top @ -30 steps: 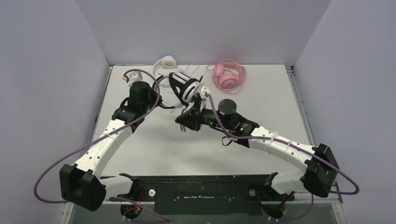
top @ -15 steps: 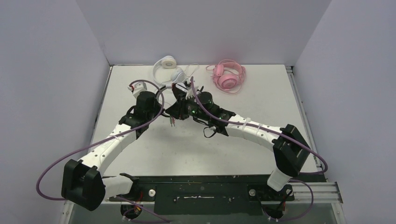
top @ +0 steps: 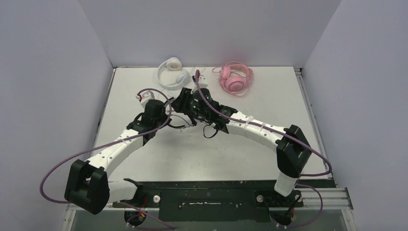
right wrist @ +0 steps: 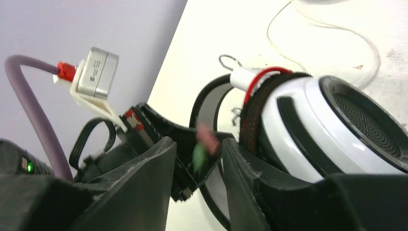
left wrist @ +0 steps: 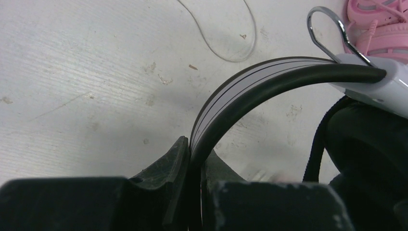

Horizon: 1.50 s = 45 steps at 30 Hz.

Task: Wrap the headphones
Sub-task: Wrap the headphones cable around the headphones.

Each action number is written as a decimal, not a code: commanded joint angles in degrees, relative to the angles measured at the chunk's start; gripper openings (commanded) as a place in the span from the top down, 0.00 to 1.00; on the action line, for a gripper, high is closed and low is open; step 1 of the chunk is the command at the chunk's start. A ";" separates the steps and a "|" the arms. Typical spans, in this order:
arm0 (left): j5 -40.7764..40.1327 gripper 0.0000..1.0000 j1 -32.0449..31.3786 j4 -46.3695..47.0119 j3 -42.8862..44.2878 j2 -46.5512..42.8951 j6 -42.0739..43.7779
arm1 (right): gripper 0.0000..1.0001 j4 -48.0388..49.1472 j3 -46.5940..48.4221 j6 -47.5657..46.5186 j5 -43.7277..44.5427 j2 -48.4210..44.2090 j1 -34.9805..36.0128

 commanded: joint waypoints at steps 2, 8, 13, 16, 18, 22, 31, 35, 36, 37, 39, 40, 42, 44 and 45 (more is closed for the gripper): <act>4.14 1.00 -0.62 4.43 2.66 0.32 -1.64 | 0.45 -8.05 6.14 -1.49 5.12 3.22 -0.58; 5.89 1.00 0.10 2.10 4.51 1.79 -1.52 | 0.45 -11.32 9.10 -3.80 1.42 5.04 -0.59; 9.80 1.00 1.85 -0.14 6.29 4.03 -0.90 | 0.49 -10.83 9.62 -7.19 -2.40 4.42 -0.62; 9.67 1.00 2.10 0.36 5.83 4.22 -0.53 | 0.49 -9.70 9.42 -11.27 -5.42 2.57 -0.57; 9.67 1.00 2.23 0.38 5.73 4.21 -0.23 | 0.48 -9.35 8.91 -15.53 -7.74 0.74 -0.63; 9.59 1.00 2.47 0.51 5.78 4.30 0.30 | 0.44 -9.47 5.28 -27.60 -13.60 -4.53 -0.81; 9.68 1.00 3.10 0.57 6.79 3.76 1.54 | 0.43 -1.30 -22.97 -36.37 -8.16 -25.75 -2.25; 9.27 1.00 3.37 0.75 6.77 4.24 1.73 | 0.44 4.07 -35.32 -30.94 -3.34 -33.46 -1.94; 9.11 1.00 3.45 0.89 6.62 4.34 1.74 | 0.44 4.34 -37.10 -28.23 -1.47 -34.07 -1.50; 8.95 1.00 3.53 1.11 6.45 4.38 1.71 | 0.44 4.49 -38.65 -26.03 2.02 -34.00 -0.85; 8.68 1.00 3.64 1.57 6.14 4.47 1.54 | 0.44 4.85 -40.97 -20.75 8.03 -32.58 1.23; 8.52 1.00 3.71 1.59 6.10 4.54 1.48 | 0.44 5.89 -42.20 -18.42 10.56 -31.43 2.51; 8.19 1.00 3.73 1.78 6.19 4.68 1.43 | 0.43 9.43 -44.00 -15.08 15.98 -28.49 5.47; 7.97 1.00 3.88 1.91 6.20 4.62 1.36 | 0.42 11.43 -43.59 -13.28 22.59 -24.04 8.95; 7.87 1.00 4.01 1.91 6.07 4.57 1.16 | 0.42 12.00 -42.77 -12.31 25.78 -21.85 10.73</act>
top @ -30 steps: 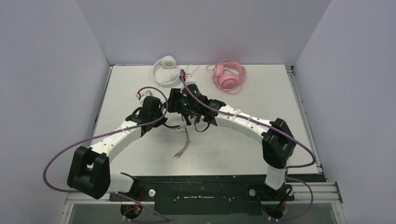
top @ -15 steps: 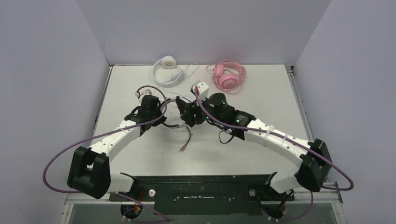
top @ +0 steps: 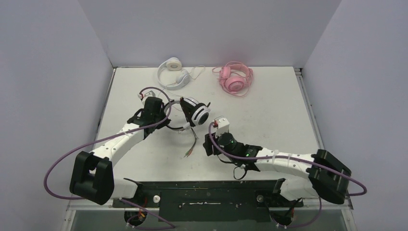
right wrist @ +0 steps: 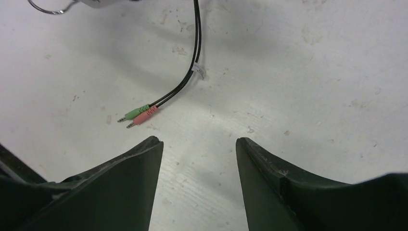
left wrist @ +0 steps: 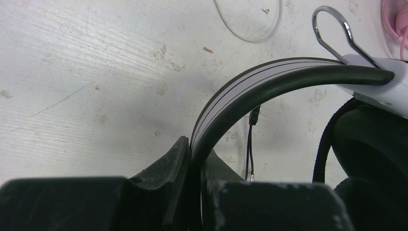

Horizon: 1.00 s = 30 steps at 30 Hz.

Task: Wrap the headphones
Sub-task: Wrap the headphones cable around the headphones, then place the headphones at the center of the board.

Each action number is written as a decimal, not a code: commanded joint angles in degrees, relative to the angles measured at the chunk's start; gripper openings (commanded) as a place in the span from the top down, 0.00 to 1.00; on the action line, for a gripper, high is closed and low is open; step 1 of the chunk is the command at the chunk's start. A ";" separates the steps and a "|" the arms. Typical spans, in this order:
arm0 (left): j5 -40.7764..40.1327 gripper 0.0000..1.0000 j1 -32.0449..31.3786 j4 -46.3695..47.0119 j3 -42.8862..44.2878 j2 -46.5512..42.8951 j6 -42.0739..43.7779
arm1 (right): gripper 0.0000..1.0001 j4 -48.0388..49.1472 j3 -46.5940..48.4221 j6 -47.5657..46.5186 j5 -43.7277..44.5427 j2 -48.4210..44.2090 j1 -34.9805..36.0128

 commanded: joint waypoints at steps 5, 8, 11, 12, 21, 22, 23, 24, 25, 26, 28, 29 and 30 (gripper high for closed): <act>0.43 1.00 1.32 7.70 2.08 -0.75 -2.63 | 0.43 12.42 5.51 9.10 23.59 16.93 10.52; 0.93 1.00 1.95 8.80 1.31 -0.57 -3.13 | 0.43 12.80 8.96 9.60 26.08 22.72 11.15; 1.59 1.00 2.51 9.71 0.67 -0.17 -3.60 | 0.43 13.40 12.02 8.35 26.21 26.79 11.17; 1.69 1.00 2.64 9.96 0.65 0.01 -3.67 | 0.43 13.97 12.72 7.98 25.91 27.76 11.11; 2.24 1.00 3.20 10.92 0.55 0.98 -3.98 | 0.44 15.37 17.61 7.11 23.91 35.16 10.06; 2.16 1.00 3.27 10.83 0.51 1.09 -3.98 | 0.44 14.39 18.56 7.26 23.99 36.62 9.65; 2.11 1.00 3.28 10.93 0.48 1.18 -3.98 | 0.44 13.38 19.59 7.43 23.93 37.74 9.36; 2.23 1.00 3.29 11.06 0.38 1.28 -3.98 | 0.44 12.74 20.23 7.55 23.70 38.78 9.04; 2.24 1.00 3.31 11.18 0.30 1.36 -4.05 | 0.44 12.50 20.66 7.59 23.56 39.60 8.84; 2.31 1.00 3.41 11.28 0.12 1.52 -4.13 | 0.45 12.43 20.81 7.60 23.34 40.32 8.69; 2.26 1.00 3.52 11.47 0.05 1.84 -4.16 | 0.49 12.04 20.77 8.07 22.49 41.13 8.43; 2.12 1.00 3.55 11.35 0.04 1.90 -4.23 | 0.54 11.47 20.82 8.45 22.01 41.18 8.38; 1.81 1.00 3.63 11.26 0.04 2.07 -4.41 | 0.63 11.22 20.50 8.24 21.53 41.04 8.40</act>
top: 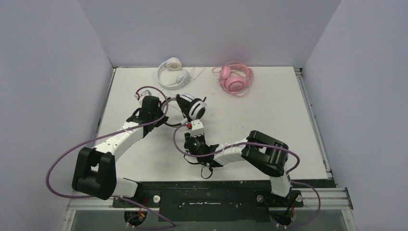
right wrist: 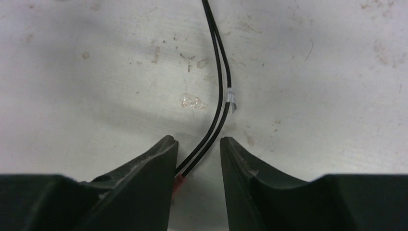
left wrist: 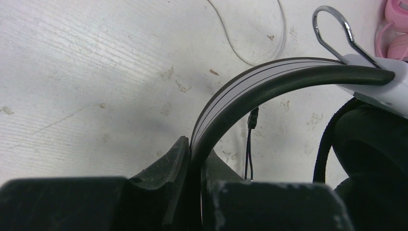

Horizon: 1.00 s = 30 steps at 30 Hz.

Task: Wrap the headphones
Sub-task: Place the headphones at the center of the board.

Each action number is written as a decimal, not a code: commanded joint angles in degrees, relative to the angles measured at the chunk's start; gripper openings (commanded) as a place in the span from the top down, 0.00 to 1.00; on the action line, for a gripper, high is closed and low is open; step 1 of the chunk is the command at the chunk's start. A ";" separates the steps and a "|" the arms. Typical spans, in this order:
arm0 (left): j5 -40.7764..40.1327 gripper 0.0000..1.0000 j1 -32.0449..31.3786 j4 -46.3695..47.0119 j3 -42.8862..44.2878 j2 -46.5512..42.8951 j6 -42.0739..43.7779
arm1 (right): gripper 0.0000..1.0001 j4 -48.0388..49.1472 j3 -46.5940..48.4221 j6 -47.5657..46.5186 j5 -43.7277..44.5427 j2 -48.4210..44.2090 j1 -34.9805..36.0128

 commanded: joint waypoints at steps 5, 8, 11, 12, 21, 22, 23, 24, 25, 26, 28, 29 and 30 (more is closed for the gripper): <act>-0.97 1.00 0.92 5.17 0.67 0.81 -4.46 | 1.00 -3.78 -1.71 -2.03 -1.33 -3.06 1.36; -3.98 1.00 1.02 3.98 0.51 1.40 -5.44 | 1.00 -2.96 -4.93 -3.41 -2.42 -7.51 3.59; -6.45 1.00 1.06 5.20 -1.04 1.23 -4.78 | 1.00 -3.36 -7.61 -3.27 -4.45 -12.99 4.53; -7.49 1.00 1.10 5.71 -1.91 0.92 -4.90 | 1.00 -3.95 -8.20 -3.06 -4.90 -15.49 4.55; -9.83 1.00 0.80 8.86 -5.40 2.34 -3.69 | 1.00 -10.58 -2.49 -9.60 -15.55 -22.37 3.58; -9.70 1.00 0.72 8.94 -5.51 2.63 -3.57 | 1.00 -11.59 -0.80 -9.88 -17.15 -21.93 2.93; -9.54 1.00 0.55 9.28 -5.69 2.85 -3.48 | 1.00 -12.11 0.73 -10.12 -19.79 -21.58 2.14; -9.41 1.00 0.20 9.66 -6.05 3.04 -3.28 | 1.00 -12.51 2.64 -10.41 -22.60 -21.06 0.92; -9.56 1.00 -0.12 9.90 -6.43 3.20 -3.01 | 1.00 -12.84 3.90 -10.55 -25.23 -20.62 -0.32; -9.94 1.00 -0.53 10.08 -6.73 3.27 -2.86 | 1.00 -13.28 5.25 -10.80 -27.81 -20.12 -1.71; -11.12 1.00 -1.58 10.22 -7.12 3.45 -2.18 | 1.00 -14.84 8.43 -11.97 -31.28 -18.73 -3.38; -11.62 1.00 -2.09 10.28 -7.30 3.64 -1.82 | 1.00 -15.93 10.19 -12.97 -31.69 -17.88 -3.92; -12.12 1.00 -2.64 10.25 -7.40 3.76 -1.51 | 1.00 -16.94 11.76 -13.90 -32.62 -17.08 -4.39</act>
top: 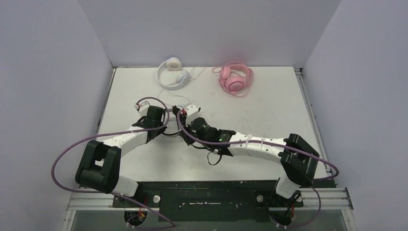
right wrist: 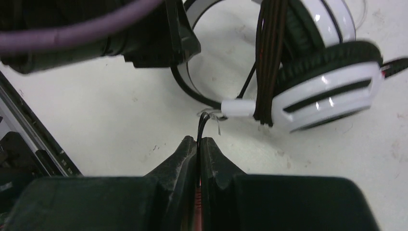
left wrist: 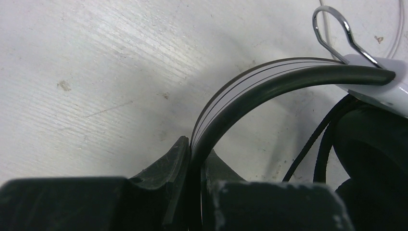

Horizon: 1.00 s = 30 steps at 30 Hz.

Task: Wrap the headphones
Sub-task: Place the headphones at the center of the board.

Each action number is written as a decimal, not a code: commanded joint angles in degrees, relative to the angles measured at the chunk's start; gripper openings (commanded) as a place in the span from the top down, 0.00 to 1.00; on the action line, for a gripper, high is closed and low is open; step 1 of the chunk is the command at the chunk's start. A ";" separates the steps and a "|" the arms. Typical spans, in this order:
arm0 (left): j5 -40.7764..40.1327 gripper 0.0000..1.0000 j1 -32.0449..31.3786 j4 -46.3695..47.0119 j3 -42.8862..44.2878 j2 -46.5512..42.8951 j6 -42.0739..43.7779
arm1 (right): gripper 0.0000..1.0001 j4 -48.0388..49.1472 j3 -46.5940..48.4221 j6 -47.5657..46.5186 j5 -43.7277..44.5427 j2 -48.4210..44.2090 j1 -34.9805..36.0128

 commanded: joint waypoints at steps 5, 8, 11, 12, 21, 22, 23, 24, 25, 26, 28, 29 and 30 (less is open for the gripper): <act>-2.41 1.00 -4.20 7.67 -0.14 -0.21 2.02 | 1.00 -8.48 14.77 -5.48 -16.53 8.16 -5.71; -2.58 1.00 -5.78 8.63 -0.78 -0.83 3.06 | 1.00 -10.87 18.60 -6.22 -20.06 12.50 -7.41; -1.71 1.00 -6.47 8.79 -1.42 -1.05 3.40 | 1.00 -14.31 22.54 -8.13 -20.87 16.47 -8.52; -1.20 1.00 -6.48 8.80 -1.58 -1.08 3.40 | 1.00 -15.64 23.95 -8.83 -21.22 18.02 -8.87; 2.86 1.00 -6.61 9.96 -4.36 -3.10 2.37 | 1.00 -19.02 29.53 -8.66 -22.21 27.00 -10.89; 3.12 1.00 -6.65 11.10 -4.75 -3.26 2.25 | 1.00 -19.40 30.41 -8.64 -22.40 28.12 -10.85; 3.20 1.00 -6.75 11.36 -5.06 -3.52 2.11 | 1.00 -19.57 31.13 -8.36 -22.42 28.99 -10.86; 3.18 1.00 -6.77 11.48 -5.31 -3.69 1.98 | 1.00 -19.75 31.86 -7.96 -22.64 29.98 -10.85; 3.25 1.00 -6.84 11.60 -5.60 -3.84 1.82 | 1.00 -19.79 32.36 -7.43 -22.86 30.74 -10.90; 3.37 1.00 -6.83 11.73 -5.78 -4.09 1.67 | 1.00 -19.75 32.80 -6.47 -22.97 31.48 -11.02; 3.65 1.00 -6.83 12.82 -6.57 -4.84 1.79 | 1.00 -19.65 33.78 -4.91 -23.61 33.06 -11.28; 3.94 1.00 -6.83 13.40 -7.09 -5.38 1.65 | 1.00 -19.61 34.47 -4.11 -23.66 33.65 -11.41; 4.20 1.00 -6.83 14.03 -7.59 -5.84 1.60 | 1.00 -19.58 34.79 -3.14 -23.87 34.23 -11.86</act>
